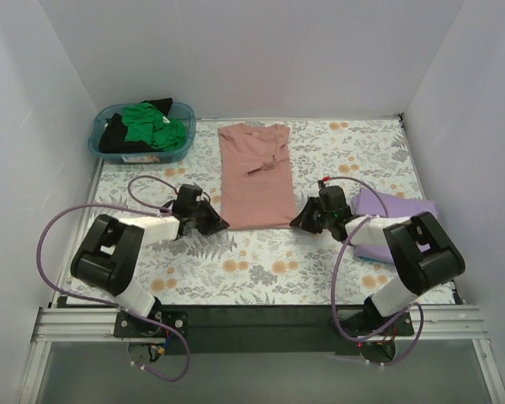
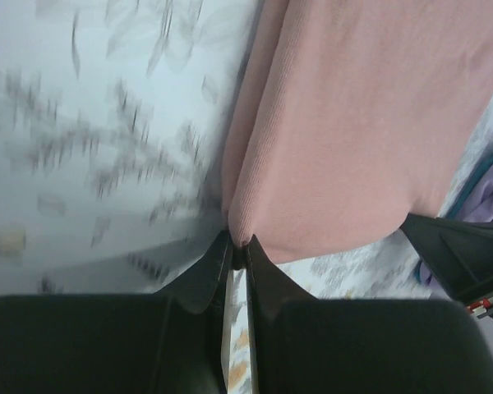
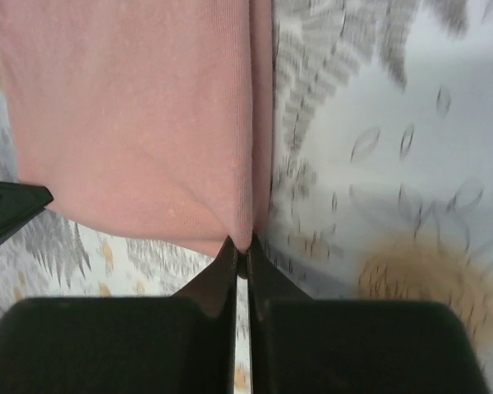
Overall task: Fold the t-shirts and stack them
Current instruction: Fold the tshirt
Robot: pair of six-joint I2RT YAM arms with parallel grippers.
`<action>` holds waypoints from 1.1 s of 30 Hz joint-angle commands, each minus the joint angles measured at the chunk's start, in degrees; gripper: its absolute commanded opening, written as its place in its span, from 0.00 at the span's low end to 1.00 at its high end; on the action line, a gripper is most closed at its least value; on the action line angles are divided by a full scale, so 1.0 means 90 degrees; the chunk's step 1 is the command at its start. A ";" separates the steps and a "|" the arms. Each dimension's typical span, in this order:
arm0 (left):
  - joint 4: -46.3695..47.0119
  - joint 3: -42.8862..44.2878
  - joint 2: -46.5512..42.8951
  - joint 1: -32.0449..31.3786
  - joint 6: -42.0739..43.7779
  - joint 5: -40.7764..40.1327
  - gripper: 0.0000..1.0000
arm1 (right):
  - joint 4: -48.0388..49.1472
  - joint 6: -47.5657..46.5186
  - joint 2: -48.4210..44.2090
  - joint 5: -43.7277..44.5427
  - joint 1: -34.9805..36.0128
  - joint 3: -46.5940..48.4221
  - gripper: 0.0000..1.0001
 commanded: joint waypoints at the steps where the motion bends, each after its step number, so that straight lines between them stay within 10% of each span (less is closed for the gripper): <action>1: -0.0442 -0.0897 -0.0912 -0.0347 -0.0135 -0.0269 0.00 | -0.0452 -0.0174 -0.0685 0.0194 0.0332 -0.0972 0.01; 14: -0.3213 -0.3458 -0.7265 -0.2087 -0.1981 -0.0611 0.00 | -0.2169 0.1973 -0.5204 0.1500 0.3281 -0.3484 0.01; 33: -0.3567 -0.1105 -0.6374 -0.2106 -0.1269 -0.1821 0.00 | -0.2551 0.0531 -0.5258 0.3005 0.3849 -0.0819 0.01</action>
